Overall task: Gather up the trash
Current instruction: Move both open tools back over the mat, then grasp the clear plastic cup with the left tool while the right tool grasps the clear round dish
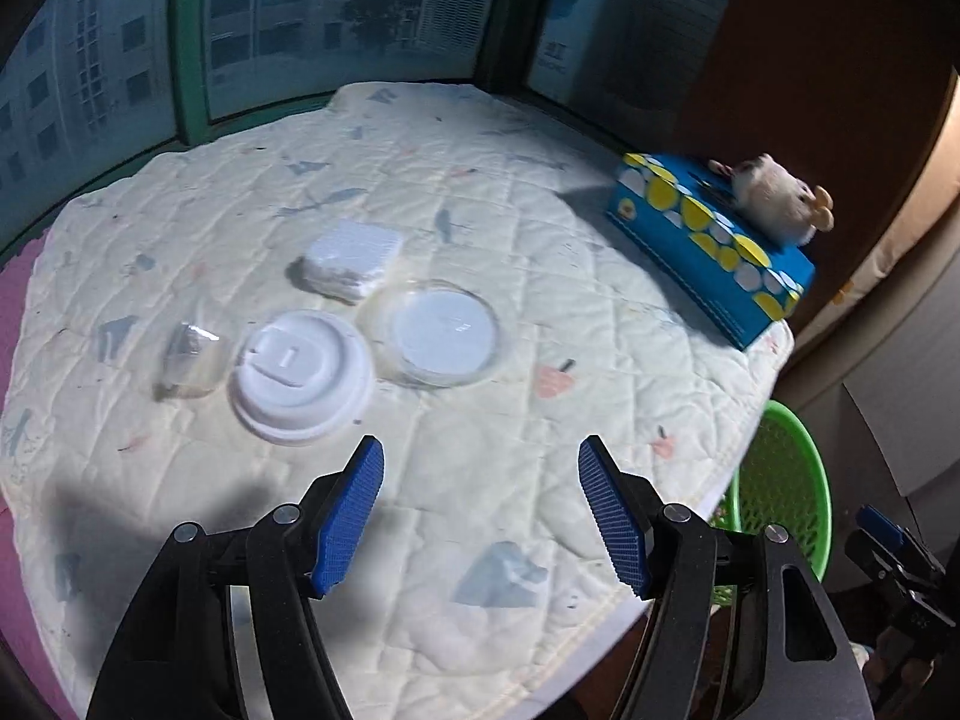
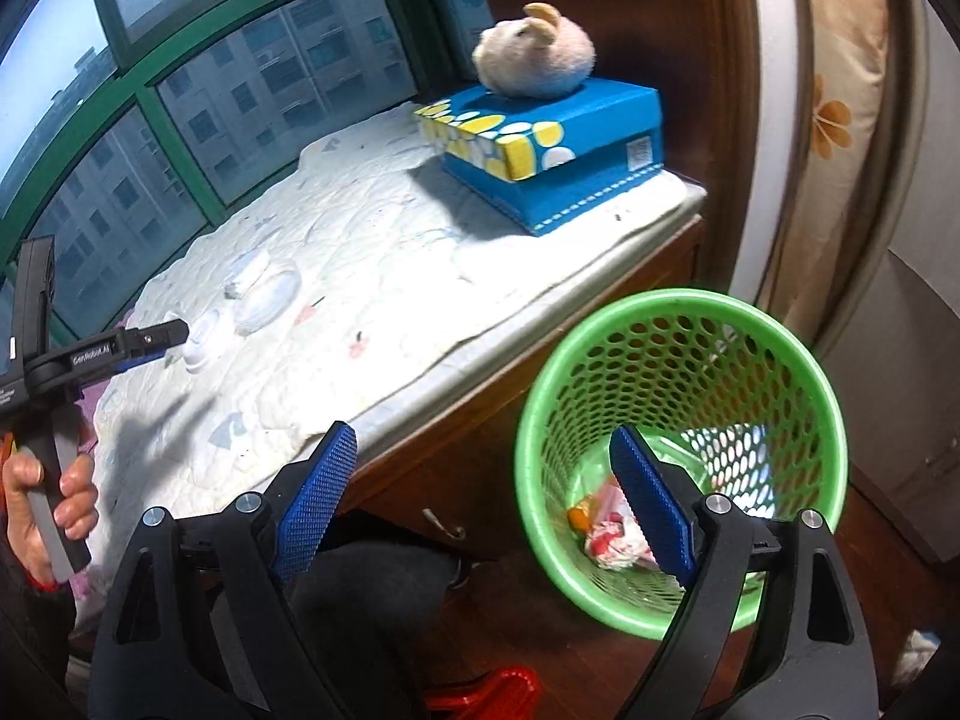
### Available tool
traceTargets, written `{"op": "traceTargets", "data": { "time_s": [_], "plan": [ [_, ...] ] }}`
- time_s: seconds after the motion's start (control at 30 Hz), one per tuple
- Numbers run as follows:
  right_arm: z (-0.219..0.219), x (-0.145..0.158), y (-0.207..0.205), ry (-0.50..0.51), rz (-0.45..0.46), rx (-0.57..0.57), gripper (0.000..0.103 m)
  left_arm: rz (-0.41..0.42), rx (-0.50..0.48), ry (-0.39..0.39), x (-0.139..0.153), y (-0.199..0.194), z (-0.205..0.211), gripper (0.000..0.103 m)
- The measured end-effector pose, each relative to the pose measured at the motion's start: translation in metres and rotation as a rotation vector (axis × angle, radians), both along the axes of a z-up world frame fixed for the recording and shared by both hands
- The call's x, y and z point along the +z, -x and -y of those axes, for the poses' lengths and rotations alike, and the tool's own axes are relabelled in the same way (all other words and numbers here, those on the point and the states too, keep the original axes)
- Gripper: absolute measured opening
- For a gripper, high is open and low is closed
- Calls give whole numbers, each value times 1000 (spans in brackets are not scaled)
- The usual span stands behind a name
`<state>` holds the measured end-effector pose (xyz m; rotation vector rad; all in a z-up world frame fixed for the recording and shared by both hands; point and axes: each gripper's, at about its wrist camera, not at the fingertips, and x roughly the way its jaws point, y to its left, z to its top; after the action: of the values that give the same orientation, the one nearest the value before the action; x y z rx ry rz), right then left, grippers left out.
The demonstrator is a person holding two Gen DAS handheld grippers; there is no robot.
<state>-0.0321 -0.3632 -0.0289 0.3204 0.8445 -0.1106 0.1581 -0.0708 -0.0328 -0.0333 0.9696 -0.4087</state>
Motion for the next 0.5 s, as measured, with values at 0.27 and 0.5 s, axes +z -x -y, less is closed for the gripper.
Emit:
{"op": "traceTargets", "data": {
  "time_s": [0.27, 0.5],
  "plan": [
    [-29, 1, -27, -1, -7, 71, 86, 31, 155, -76, -2, -38, -68, 65],
    [-54, 2, -50, 7, -14, 128, 86, -2, 200, -96, -21, -67, -100, 65]
  ]
}}
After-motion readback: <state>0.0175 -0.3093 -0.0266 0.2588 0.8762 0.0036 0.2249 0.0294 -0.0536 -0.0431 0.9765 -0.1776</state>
